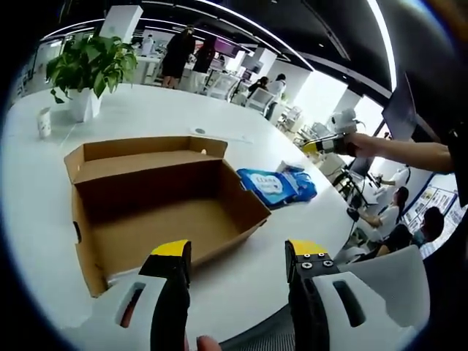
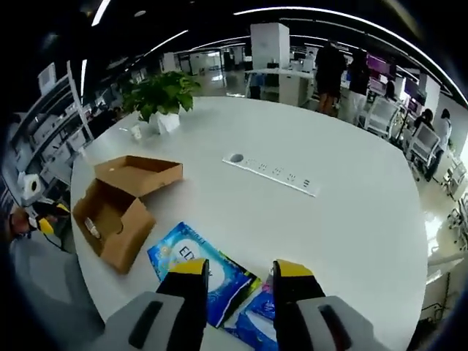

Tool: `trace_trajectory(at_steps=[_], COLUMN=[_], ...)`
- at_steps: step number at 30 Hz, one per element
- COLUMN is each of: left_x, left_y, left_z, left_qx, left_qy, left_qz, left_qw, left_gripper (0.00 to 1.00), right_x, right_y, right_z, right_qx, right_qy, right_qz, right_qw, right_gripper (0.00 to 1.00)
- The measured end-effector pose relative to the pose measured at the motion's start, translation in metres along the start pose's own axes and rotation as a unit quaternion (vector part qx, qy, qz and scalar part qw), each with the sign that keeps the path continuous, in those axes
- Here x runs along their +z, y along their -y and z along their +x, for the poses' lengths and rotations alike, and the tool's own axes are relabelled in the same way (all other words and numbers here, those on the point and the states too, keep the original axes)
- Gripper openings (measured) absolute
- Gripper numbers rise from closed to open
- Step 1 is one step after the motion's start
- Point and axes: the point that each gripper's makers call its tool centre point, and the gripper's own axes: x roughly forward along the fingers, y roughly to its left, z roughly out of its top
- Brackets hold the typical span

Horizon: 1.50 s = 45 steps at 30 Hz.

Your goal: Operate the shoe box by opening the lid, removing the specified soft item, and placing it in the target area until the item is outside and the box remains undamaged.

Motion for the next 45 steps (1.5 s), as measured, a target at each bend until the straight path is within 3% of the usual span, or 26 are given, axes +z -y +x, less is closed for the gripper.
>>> trace_trajectory(at_steps=[10, 23, 31, 38, 41, 45], left_x=[0.002, -0.003, -0.003, -0.002, -0.002, -0.002], left_y=[0.0, -0.003, -0.002, -0.002, -0.002, -0.001], left_z=[0.0, 0.005, 0.006, 0.007, 0.007, 0.008], left_qx=[0.002, -0.002, -0.006, -0.008, -0.007, -0.01], left_qy=[0.001, -0.005, -0.003, 0.0, 0.001, 0.001], left_qz=[0.009, 0.019, 0.02, 0.021, 0.023, 0.024], left_qw=[1.0, 0.9998, 0.9998, 0.9997, 0.9997, 0.9997], left_gripper=[0.53, 0.53, 0.53, 0.53, 0.53, 0.53], right_x=[0.01, 0.011, -0.001, -0.007, -0.006, -0.013], right_y=[-0.012, -0.075, -0.107, -0.129, -0.143, -0.157], right_z=[0.011, 0.019, 0.022, 0.021, 0.021, 0.024], right_qx=[0.016, 0.048, 0.066, 0.077, 0.088, 0.092], right_qy=[0.029, 0.066, 0.072, 0.083, 0.101, 0.096], right_qz=[0.026, 0.013, 0.012, 0.03, 0.062, 0.055], right_qw=[0.9991, 0.9966, 0.9951, 0.9931, 0.989, 0.9896], right_gripper=[0.34, 0.37, 0.4, 0.39, 0.39, 0.39])
